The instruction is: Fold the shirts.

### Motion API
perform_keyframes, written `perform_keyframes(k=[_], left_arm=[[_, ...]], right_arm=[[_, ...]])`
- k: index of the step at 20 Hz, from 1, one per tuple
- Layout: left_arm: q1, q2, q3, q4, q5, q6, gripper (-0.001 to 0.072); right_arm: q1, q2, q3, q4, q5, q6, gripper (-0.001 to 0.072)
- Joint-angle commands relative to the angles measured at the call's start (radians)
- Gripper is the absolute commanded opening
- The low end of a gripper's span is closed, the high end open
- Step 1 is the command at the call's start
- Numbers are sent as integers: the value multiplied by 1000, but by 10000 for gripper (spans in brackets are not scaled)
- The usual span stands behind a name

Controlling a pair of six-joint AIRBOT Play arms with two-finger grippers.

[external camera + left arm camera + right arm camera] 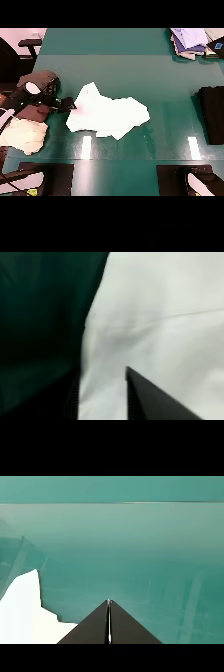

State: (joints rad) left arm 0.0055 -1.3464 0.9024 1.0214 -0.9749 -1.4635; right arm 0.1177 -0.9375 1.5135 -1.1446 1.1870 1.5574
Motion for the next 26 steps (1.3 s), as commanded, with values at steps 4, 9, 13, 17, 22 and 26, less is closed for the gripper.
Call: perform_keyframes(k=[4, 9, 13, 17, 22, 26], left_arm=[[2, -7, 79, -43, -13, 33, 23], [2, -7, 295, 34, -87, 32, 24], [2, -7, 367, 42, -92, 32, 24], [2, -7, 366, 50, -101, 32, 24], [2, -7, 366, 53, -108, 32, 24], [2, -7, 366, 53, -109, 32, 24]], right_arm=[[-14, -2, -26, -8, 52, 0, 18], [-55, -3, -354, -7, 130, 0, 20], [-49, -108, -612, 144, 88, -70, 488], [22, -274, -664, 356, -10, -200, 485], [135, -454, -576, 392, -42, -232, 448], [191, -547, -477, 391, -39, -232, 343]])
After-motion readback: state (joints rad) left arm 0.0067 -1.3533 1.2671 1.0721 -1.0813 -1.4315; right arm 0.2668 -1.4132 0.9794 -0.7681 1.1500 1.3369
